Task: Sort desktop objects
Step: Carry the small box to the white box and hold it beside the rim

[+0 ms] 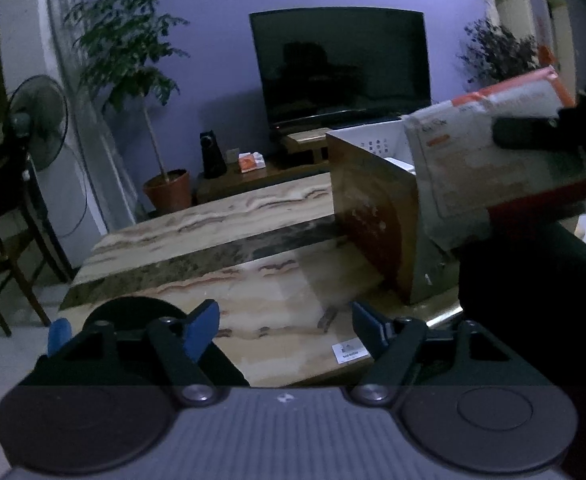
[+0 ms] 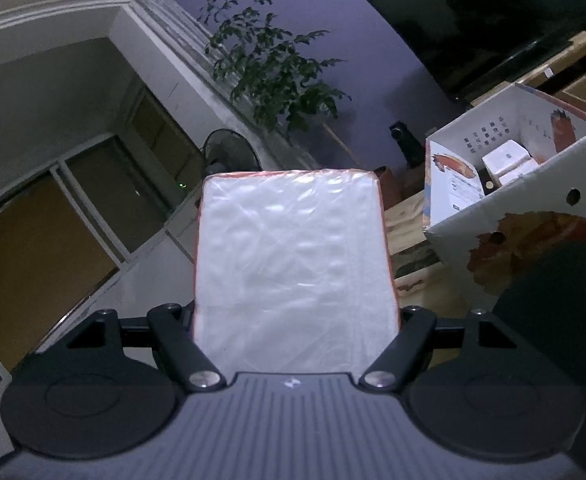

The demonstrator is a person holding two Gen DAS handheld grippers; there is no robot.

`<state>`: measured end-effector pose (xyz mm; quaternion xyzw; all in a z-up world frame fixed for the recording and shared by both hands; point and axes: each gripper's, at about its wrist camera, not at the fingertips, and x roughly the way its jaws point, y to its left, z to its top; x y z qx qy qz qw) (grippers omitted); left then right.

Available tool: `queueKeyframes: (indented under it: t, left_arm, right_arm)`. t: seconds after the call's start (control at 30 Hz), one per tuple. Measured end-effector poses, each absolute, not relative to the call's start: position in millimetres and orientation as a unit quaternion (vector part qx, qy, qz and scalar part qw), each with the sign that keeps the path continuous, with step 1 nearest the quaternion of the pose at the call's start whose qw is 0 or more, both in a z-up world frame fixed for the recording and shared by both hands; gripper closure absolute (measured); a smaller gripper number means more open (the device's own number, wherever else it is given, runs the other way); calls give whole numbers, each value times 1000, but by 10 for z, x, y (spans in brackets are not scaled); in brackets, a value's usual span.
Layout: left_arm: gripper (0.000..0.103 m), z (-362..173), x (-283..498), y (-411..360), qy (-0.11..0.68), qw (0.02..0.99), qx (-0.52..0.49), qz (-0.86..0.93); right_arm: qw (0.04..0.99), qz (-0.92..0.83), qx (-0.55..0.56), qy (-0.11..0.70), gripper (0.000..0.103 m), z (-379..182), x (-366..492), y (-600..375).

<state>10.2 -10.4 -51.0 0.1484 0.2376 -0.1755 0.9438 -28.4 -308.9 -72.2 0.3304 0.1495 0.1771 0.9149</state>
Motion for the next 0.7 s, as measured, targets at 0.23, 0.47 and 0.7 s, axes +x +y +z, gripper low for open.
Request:
queueKeyframes:
  t: [0.23, 0.47, 0.7]
  left_arm:
    - [25, -526, 130, -109, 240, 945, 142, -173]
    - [21, -531, 128, -120, 240, 945, 140, -172]
    - [20, -533, 137, -123, 242, 945, 138, -170]
  right_arm:
    - [914, 179, 332, 151, 26, -728, -279, -3081]
    - [910, 174, 343, 153, 26, -758, -269, -3096]
    - [909, 172, 347, 153, 26, -765, -273, -3093]
